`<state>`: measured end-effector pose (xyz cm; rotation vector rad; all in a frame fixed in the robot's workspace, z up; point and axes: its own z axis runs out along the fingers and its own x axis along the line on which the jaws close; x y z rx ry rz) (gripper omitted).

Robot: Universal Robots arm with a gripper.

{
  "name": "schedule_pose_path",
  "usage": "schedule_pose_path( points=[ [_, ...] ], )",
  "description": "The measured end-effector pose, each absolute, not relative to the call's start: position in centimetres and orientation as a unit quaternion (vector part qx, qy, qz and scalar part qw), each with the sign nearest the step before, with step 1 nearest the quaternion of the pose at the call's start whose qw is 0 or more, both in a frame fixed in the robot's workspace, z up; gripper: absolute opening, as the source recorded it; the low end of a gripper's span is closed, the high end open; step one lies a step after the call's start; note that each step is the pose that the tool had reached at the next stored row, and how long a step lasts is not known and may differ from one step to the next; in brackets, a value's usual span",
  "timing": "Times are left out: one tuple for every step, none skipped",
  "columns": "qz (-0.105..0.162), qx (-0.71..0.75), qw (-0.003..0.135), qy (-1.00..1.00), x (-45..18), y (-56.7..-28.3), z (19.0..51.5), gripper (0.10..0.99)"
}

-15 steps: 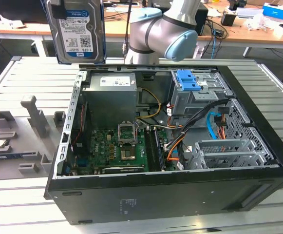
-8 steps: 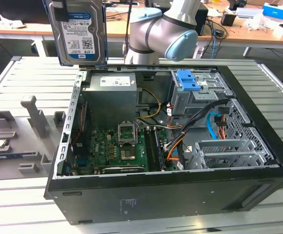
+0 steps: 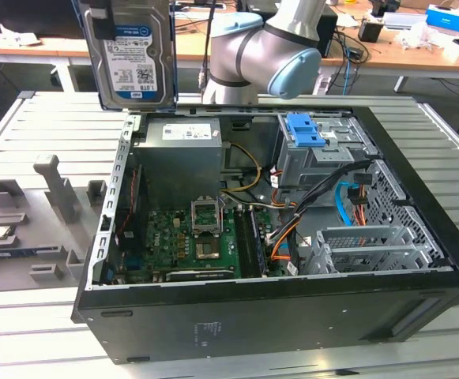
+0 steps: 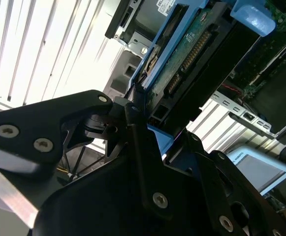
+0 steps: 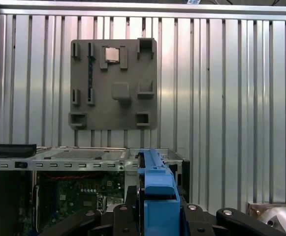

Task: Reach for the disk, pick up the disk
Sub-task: 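Pick up the disk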

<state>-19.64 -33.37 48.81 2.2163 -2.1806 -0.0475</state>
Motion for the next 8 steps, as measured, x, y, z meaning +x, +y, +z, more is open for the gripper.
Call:
schedule_pose_path(
  points=[
    [-0.015,0.713,0.016,-0.701,-19.62,-33.37,48.77,0.369],
    [-0.015,0.713,0.016,-0.701,-19.57,-33.37,48.68,0.369],
    [-0.015,0.713,0.016,-0.701,-19.52,-33.37,48.58,0.369],
    [-0.015,0.713,0.016,-0.701,-19.47,-33.37,48.46,0.369],
    [-0.015,0.713,0.016,-0.701,-19.42,-33.37,48.35,0.369],
    [-0.015,0.713,0.016,-0.701,-19.4,-33.37,48.3,0.369],
    [-0.015,0.713,0.016,-0.701,-19.37,-33.37,48.25,0.369],
    [-0.015,0.713,0.016,-0.701,-19.34,-33.37,48.16,0.369]
  ],
)
